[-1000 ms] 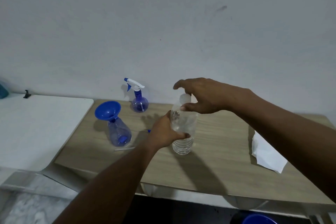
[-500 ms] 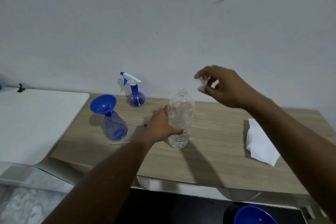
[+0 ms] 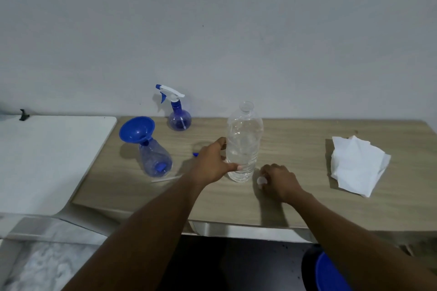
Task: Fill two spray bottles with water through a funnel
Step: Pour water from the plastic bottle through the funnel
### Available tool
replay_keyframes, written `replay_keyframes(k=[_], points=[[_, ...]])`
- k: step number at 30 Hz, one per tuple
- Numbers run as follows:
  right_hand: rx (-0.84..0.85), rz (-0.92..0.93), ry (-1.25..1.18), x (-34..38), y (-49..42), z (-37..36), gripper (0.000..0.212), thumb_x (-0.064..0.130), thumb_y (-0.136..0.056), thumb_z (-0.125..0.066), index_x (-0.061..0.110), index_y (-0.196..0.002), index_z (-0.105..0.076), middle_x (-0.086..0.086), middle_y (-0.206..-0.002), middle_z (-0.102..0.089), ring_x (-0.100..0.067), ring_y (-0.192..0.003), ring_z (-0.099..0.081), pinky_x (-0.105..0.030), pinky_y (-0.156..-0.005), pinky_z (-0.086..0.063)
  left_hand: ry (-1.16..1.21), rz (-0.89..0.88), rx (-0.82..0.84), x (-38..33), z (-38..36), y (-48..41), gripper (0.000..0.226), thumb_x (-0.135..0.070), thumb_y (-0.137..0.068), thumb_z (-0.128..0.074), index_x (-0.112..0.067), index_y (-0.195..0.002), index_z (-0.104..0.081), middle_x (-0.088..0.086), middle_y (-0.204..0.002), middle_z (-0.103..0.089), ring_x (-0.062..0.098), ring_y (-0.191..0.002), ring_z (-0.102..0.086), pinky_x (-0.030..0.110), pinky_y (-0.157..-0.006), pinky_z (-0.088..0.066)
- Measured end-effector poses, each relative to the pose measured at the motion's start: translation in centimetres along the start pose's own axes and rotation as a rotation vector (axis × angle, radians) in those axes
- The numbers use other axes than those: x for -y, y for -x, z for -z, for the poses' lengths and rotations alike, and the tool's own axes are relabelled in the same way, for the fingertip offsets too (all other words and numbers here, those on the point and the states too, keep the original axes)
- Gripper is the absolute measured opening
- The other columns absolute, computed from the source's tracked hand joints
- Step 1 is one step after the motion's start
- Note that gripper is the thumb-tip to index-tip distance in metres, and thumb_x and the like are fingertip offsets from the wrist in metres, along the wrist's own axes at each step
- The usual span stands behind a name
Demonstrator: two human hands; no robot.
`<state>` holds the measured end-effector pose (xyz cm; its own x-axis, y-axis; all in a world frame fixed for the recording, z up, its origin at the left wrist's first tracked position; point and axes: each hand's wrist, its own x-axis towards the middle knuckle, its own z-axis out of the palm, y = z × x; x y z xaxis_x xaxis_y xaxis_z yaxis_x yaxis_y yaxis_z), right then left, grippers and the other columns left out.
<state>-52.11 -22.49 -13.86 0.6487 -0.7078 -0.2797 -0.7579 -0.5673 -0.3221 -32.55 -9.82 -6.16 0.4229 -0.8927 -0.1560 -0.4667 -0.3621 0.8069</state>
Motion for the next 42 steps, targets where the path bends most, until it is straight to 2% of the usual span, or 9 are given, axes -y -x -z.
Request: replay_keyframes(k=[4, 7, 11, 17, 22, 27, 33, 37, 42], points=[[-0.035, 0.042, -0.498, 0.1, 0.8, 3.8, 0.099, 0.034, -0.063, -0.094, 0.024, -0.146, -0.041, -0.003, -0.136, -0.051, -0.021, -0.123, -0.05, -0.038, -0.099, -0.047, 0.017, 0.014, 0.009, 0.9, 1.1, 0.7, 0.084, -0.036, -0.064, -0.093, -0.03, -0.137, -0.052, -0.008, -0.129, -0.064, 0.014, -0.105, -0.066, 0.039, -0.094, -0.056], [-0.075, 0.148, -0.796, 2.3, 2.2, 7.2, 0.121, 0.03, -0.054, -0.1, 0.033, -0.151, -0.027, 0.008, -0.147, -0.041, -0.009, -0.131, -0.042, -0.032, -0.102, -0.038, -0.093, 0.012, -0.096, 2.9, 2.7, 2.0, 0.059, -0.043, -0.067, -0.089, -0.032, -0.119, -0.062, -0.012, -0.104, -0.071, 0.008, -0.09, -0.068, 0.033, -0.086, -0.057], [-0.194, 0.265, -0.919, 6.9, 1.7, 7.0, 0.106, 0.021, -0.057, -0.099, 0.03, -0.145, -0.04, 0.01, -0.141, -0.055, -0.005, -0.129, -0.054, -0.027, -0.099, -0.046, -0.185, 0.058, -0.188, 6.4, 5.9, 4.3, 0.025, -0.046, -0.081, -0.076, -0.029, -0.095, -0.066, -0.01, -0.069, -0.066, 0.002, -0.069, -0.064, 0.028, -0.07, -0.056], [-0.55, 0.065, -0.967, 11.6, 1.1, 4.9, 0.073, 0.038, -0.055, -0.097, 0.024, -0.117, -0.063, 0.005, -0.111, -0.071, -0.012, -0.104, -0.068, -0.036, -0.09, -0.058, -0.359, 0.099, -0.319, 11.9, 11.6, 6.8, 0.025, -0.046, -0.087, -0.068, -0.024, -0.077, -0.063, -0.007, -0.065, -0.064, 0.006, -0.059, -0.058, 0.014, -0.053, -0.034], [-0.558, 0.082, -0.772, 14.2, 0.7, 6.7, 0.07, 0.043, -0.056, -0.096, 0.025, -0.114, -0.061, 0.005, -0.109, -0.07, -0.015, -0.102, -0.067, -0.038, -0.088, -0.056, -0.389, 0.121, -0.368, 15.1, 15.8, 6.5, 0.033, -0.057, -0.081, -0.07, -0.026, -0.085, -0.058, -0.009, -0.079, -0.062, 0.012, -0.073, -0.063, 0.024, -0.057, -0.038], [-0.465, 0.196, -0.637, 17.7, 0.7, 9.3, 0.064, 0.032, -0.058, -0.096, 0.027, -0.107, -0.055, 0.009, -0.103, -0.067, 0.001, -0.091, -0.065, -0.024, -0.079, -0.051, -0.171, 0.102, -0.323, 16.5, 17.1, 5.2, 0.096, -0.056, -0.061, -0.088, -0.014, -0.137, -0.047, -0.006, -0.13, -0.051, 0.011, -0.113, -0.055, 0.025, -0.088, -0.043], [-0.325, 0.247, -0.337, 21.0, 0.3, 10.9, 0.07, 0.042, -0.06, -0.093, 0.028, -0.112, -0.049, 0.014, -0.096, -0.064, 0.002, -0.092, -0.061, -0.028, -0.078, -0.047, 0.008, 0.042, -0.178, 16.1, 16.9, 3.0, 0.041, -0.039, -0.07, -0.084, -0.043, -0.1, -0.057, -0.022, -0.091, -0.066, -0.003, -0.083, -0.063, 0.013, -0.071, -0.048], [-0.23, 0.273, -0.167, 22.2, -0.1, 11.0, 0.067, 0.051, -0.06, -0.091, 0.032, -0.108, -0.048, 0.007, -0.096, -0.069, -0.01, -0.088, -0.07, -0.041, -0.081, -0.056, 0.046, 0.038, -0.16, 17.2, 16.6, 2.4, 0.06, -0.057, -0.059, -0.078, -0.037, -0.113, -0.063, -0.016, -0.098, -0.07, 0.002, -0.088, -0.066, 0.035, -0.082, -0.057], [-0.13, 0.272, 0.188, 23.7, -0.4, 11.7, 0.072, 0.061, -0.062, -0.082, 0.029, -0.114, -0.045, 0.004, -0.087, -0.068, -0.026, -0.086, -0.064, -0.039, -0.077, -0.052, 0.017, 0.024, -0.135, 16.9, 16.8, 2.6, 0.06, -0.05, -0.067, -0.085, -0.029, -0.118, -0.061, -0.014, -0.101, -0.067, 0.01, -0.092, -0.066, 0.035, -0.086, -0.055]])
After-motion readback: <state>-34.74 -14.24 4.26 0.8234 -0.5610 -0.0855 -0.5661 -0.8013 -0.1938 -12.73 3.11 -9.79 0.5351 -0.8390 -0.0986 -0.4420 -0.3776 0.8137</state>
